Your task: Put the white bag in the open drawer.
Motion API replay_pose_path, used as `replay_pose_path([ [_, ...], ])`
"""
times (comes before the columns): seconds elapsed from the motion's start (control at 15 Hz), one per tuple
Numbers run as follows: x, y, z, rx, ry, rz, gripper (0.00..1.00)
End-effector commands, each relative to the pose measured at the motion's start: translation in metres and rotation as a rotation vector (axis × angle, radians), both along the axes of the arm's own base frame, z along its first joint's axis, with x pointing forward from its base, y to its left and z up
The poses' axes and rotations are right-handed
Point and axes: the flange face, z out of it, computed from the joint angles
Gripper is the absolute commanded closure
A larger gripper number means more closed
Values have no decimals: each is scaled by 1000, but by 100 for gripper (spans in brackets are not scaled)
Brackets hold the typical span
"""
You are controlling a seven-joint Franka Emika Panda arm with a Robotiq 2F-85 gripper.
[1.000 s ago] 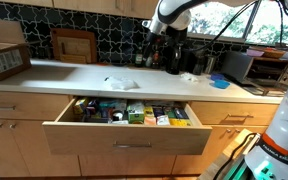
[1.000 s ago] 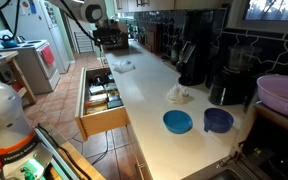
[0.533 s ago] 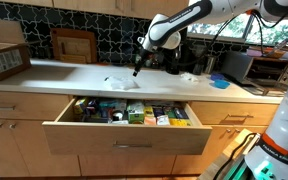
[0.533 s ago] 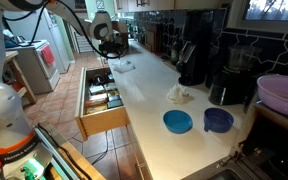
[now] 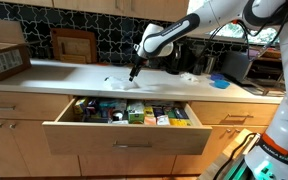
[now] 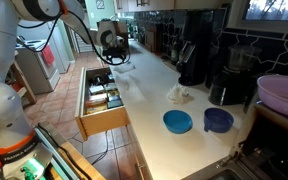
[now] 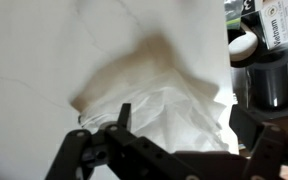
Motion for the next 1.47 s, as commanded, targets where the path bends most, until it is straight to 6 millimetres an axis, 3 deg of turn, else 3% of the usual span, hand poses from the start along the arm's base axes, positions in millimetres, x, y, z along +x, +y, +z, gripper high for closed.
replay_pose_path([
  [0.0,20,4,-10,5,-15,-43,2],
  [0.07,23,6,-11,10,-13,-46,9],
  [0.13,26,8,-14,16,-3,-37,24],
  [0.53,34,14,-27,-7,24,-16,71],
  [0.8,30,13,-22,-31,97,15,100],
  [1.13,9,4,7,-87,262,59,100],
  [1.4,-39,-7,35,-111,411,78,100],
])
